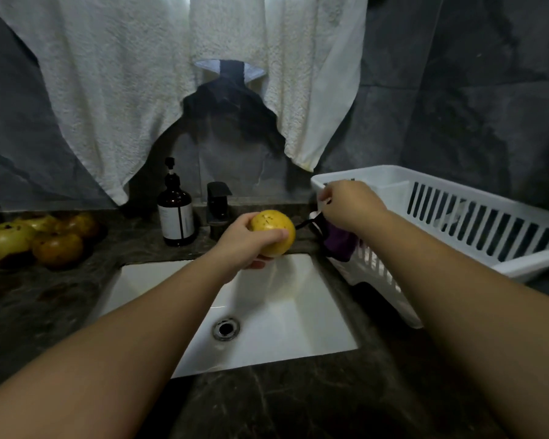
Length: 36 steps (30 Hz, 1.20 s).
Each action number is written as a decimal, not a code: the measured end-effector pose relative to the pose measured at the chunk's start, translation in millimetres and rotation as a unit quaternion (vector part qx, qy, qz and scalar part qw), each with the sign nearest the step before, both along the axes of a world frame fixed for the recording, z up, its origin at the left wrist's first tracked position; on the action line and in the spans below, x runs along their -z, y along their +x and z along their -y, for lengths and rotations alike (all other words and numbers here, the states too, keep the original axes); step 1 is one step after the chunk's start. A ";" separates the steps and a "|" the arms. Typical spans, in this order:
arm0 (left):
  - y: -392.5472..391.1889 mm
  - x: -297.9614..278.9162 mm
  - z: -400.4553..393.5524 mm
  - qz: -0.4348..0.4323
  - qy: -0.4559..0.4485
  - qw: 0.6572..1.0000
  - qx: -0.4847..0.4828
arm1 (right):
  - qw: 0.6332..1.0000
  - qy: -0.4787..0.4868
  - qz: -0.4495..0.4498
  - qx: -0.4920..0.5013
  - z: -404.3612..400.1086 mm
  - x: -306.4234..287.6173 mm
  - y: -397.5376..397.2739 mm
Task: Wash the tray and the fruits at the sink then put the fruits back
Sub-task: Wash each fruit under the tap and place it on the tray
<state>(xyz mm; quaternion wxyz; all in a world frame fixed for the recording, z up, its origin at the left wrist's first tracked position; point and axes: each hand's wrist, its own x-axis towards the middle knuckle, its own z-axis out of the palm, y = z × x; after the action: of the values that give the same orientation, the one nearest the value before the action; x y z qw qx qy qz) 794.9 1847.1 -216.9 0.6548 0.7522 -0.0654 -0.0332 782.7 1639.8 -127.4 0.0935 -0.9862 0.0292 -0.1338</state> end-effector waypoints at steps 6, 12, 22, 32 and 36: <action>-0.1 3.0 19.5 -0.033 -0.079 0.996 0.017 | 0.976 -0.068 -0.170 0.117 10.3 -4.8 -3.8; 3.1 9.5 21.2 -0.088 -0.173 0.981 0.002 | 0.991 -0.071 -0.060 0.100 12.6 0.3 -0.2; 1.7 25.3 -15.5 -0.157 -0.227 0.961 0.010 | 0.942 0.289 0.094 -0.140 -40.6 53.1 -1.5; -0.9 58.6 -98.1 -0.317 -0.156 0.933 -0.064 | 0.675 0.717 -0.078 -0.158 -130.8 131.3 1.2; 3.0 64.5 -105.5 -0.333 -0.168 0.925 -0.070 | 0.767 0.603 -0.075 -0.205 -155.3 134.8 7.7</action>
<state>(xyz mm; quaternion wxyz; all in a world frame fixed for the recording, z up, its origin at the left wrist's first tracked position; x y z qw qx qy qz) 797.8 1952.6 -281.4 0.7565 0.5794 0.2041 -0.2244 790.5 1795.1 -262.2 0.6916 -0.7163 -0.0922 0.0083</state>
